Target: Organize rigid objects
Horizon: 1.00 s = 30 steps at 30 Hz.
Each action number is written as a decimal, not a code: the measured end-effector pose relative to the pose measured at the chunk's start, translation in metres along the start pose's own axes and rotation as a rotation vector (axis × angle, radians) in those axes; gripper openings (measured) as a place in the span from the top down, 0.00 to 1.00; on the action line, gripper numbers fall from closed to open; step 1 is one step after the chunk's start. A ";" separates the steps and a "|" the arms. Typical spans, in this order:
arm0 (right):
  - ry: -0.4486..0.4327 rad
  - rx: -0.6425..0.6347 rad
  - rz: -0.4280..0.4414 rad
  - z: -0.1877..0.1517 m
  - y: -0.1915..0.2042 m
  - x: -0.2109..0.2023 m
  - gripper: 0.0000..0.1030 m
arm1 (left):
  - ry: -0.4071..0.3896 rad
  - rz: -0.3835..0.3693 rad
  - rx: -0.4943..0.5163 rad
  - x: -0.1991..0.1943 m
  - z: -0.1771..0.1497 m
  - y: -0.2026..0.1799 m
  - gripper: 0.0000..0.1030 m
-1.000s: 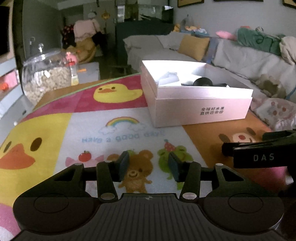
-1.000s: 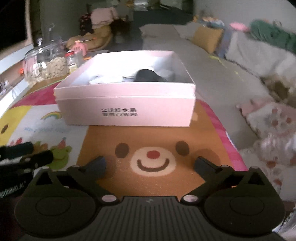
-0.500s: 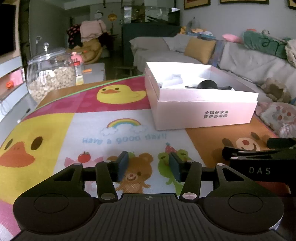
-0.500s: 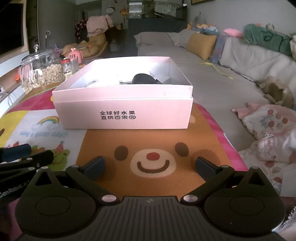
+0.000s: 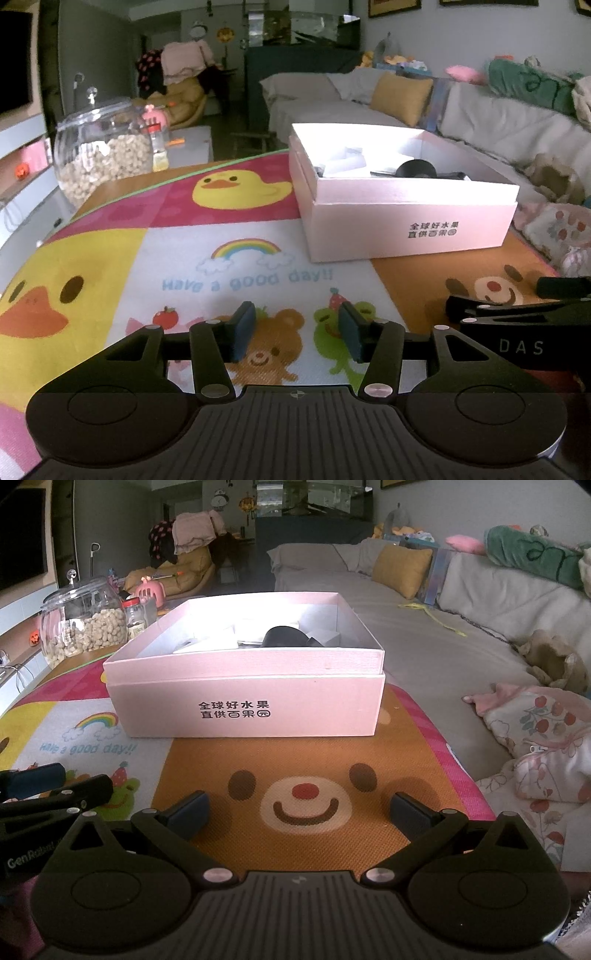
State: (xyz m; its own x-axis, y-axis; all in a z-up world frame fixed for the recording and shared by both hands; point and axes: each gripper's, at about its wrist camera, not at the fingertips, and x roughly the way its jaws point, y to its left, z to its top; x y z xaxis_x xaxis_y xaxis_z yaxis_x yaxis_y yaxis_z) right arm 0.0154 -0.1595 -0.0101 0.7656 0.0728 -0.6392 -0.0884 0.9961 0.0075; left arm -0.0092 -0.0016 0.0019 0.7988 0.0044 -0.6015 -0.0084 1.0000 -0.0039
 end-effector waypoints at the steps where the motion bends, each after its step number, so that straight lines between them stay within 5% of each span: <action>1: 0.000 0.002 0.002 0.000 0.000 0.000 0.00 | 0.000 -0.004 -0.005 -0.001 0.000 0.001 0.47; 30: -0.001 -0.003 -0.002 0.001 0.000 0.002 0.00 | 0.002 -0.004 -0.006 -0.001 0.001 0.002 0.47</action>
State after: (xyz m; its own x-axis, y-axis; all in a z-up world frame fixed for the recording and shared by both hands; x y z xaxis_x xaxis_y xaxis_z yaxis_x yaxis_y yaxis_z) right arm 0.0178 -0.1597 -0.0104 0.7666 0.0713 -0.6382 -0.0892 0.9960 0.0041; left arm -0.0093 0.0003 0.0029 0.7978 0.0000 -0.6029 -0.0087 0.9999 -0.0116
